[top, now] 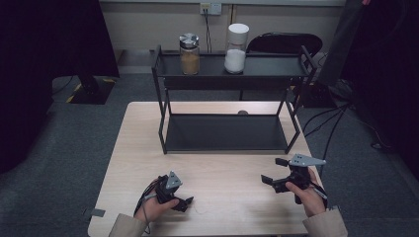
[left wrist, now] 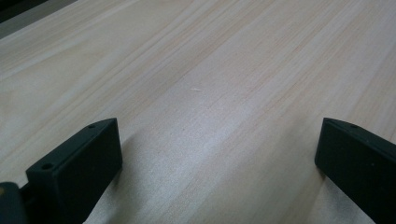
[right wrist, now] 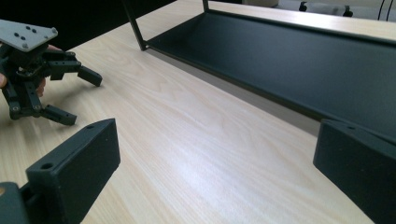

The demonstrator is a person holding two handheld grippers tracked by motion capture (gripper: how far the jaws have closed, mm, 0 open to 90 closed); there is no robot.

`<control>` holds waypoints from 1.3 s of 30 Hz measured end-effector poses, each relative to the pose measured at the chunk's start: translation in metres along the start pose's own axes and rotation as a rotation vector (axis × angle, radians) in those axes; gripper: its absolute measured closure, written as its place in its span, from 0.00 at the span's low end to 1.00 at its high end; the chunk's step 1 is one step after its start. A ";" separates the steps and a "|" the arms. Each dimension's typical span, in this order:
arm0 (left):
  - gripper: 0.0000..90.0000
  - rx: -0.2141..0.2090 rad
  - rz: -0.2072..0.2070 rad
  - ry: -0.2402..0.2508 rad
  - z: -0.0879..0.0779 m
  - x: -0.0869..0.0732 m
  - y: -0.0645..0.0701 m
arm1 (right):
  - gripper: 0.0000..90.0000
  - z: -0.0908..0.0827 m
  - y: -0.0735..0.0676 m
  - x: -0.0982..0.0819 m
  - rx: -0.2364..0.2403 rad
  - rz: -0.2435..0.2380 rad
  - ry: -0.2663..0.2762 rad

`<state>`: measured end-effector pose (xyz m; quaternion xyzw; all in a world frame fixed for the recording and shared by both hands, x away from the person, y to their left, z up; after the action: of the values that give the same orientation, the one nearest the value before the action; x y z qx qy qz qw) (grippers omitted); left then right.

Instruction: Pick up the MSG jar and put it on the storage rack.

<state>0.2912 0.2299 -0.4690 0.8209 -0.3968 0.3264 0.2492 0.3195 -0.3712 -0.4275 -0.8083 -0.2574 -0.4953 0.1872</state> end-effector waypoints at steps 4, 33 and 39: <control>0.00 0.000 0.000 0.000 0.000 0.000 0.000 | 0.00 -0.002 0.001 -0.006 -0.008 0.003 -0.007; 0.00 0.000 0.002 -0.002 0.000 0.001 0.000 | 0.00 0.006 -0.003 -0.024 -0.047 -0.078 -0.173; 0.00 0.000 0.001 -0.002 0.001 0.001 0.000 | 0.00 0.009 -0.003 -0.025 -0.068 -0.090 -0.221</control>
<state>0.2921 0.2288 -0.4687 0.8209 -0.3976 0.3258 0.2489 0.3143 -0.3695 -0.4531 -0.8514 -0.2955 -0.4197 0.1079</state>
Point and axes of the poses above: each handheld gripper's, and its own axes: z roughly forward along the jaws, x roughly out of its top, y roughly to its right, the point moved 1 cm from there along z, roughly forward along the jaws, and after that the axes turned 14 degrees about -x, right-handed, at the moved point
